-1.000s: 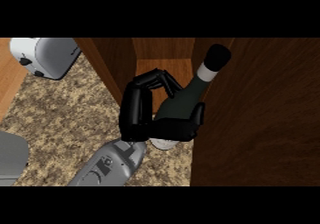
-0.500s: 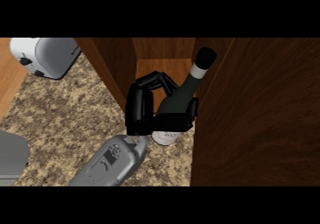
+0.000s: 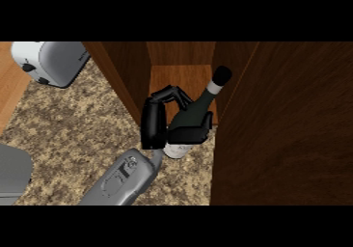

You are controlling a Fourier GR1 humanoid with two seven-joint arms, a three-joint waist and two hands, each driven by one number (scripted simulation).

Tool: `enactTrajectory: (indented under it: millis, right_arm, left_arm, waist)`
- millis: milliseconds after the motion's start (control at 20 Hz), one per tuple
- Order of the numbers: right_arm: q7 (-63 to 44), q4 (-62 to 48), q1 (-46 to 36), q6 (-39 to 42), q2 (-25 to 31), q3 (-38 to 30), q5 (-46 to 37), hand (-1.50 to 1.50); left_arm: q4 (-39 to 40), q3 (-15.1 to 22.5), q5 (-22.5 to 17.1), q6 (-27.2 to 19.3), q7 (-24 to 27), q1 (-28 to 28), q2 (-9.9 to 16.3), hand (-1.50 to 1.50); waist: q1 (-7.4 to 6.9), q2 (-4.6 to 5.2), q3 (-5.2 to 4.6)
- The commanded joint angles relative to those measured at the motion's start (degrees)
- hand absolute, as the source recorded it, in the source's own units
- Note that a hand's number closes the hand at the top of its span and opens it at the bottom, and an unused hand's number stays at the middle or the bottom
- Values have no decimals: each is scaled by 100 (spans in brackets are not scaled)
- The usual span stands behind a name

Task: Pick up the wine, place it into the cabinet and close the cabinet

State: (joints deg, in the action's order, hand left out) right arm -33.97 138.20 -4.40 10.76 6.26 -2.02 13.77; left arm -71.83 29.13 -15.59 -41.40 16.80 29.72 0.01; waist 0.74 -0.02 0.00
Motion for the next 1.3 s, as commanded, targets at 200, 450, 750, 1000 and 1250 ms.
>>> enactTrajectory:
  millis: [200, 450, 750, 1000, 1250]
  right_arm:
    - [-530, 1226, 400, -171, -33, 97, 441, -150]
    - [-65, 421, 44, -165, -77, 62, 137, -150]
    - [-564, 815, -13, -253, 50, 45, 413, -150]
    - [-371, 816, 170, -181, -42, 152, 310, -150]
    - [-296, 401, -191, -287, -109, 115, 249, -150]
  left_arm:
    - [619, -573, -339, 317, 640, 25, 0, 150]
    - [1013, -798, -549, 482, 948, 327, -1, 150]
    - [1576, -923, -709, 695, 876, 688, 0, 150]
    - [1824, -1166, -806, 841, 678, 949, 0, 150]
    - [2978, -1598, -680, 1033, 873, 1726, 0, 150]
  waist:
    - [27, -6, -3]
    - [-18, 7, -2]
    - [9, 5, -3]
    - [3, -1, -1]
    - [25, 18, -1]
